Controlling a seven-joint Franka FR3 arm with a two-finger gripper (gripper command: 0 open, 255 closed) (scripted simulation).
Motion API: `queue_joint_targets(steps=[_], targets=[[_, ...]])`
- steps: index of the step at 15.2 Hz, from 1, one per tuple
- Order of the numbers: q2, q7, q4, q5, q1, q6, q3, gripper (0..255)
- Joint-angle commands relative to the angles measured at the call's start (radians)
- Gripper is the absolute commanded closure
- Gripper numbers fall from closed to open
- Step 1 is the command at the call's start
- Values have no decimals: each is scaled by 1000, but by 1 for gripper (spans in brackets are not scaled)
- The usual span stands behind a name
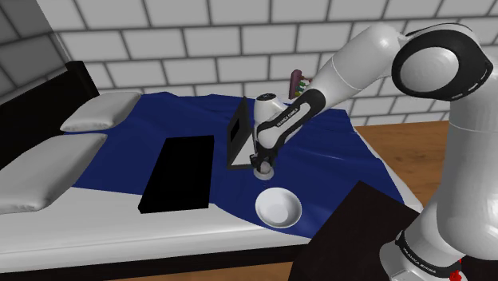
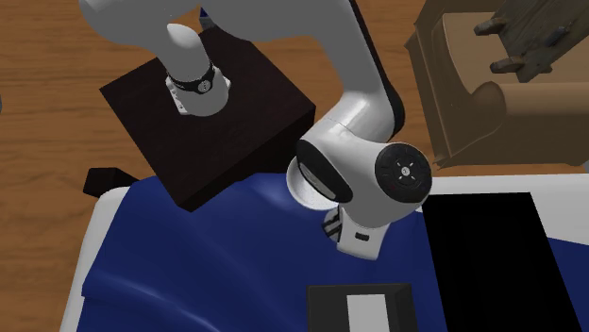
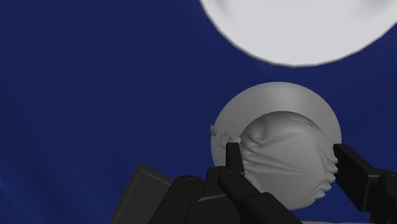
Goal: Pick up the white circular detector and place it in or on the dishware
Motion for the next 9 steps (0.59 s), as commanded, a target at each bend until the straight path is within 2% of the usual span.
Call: queue_joint_targets(steps=[1,3,9], targets=[[-22,-2,-1,2,-1,-21,1,255],[-36,-3,0,4,-2,-36,2,255],[-219,64,-243,13,39,24,32,255]])
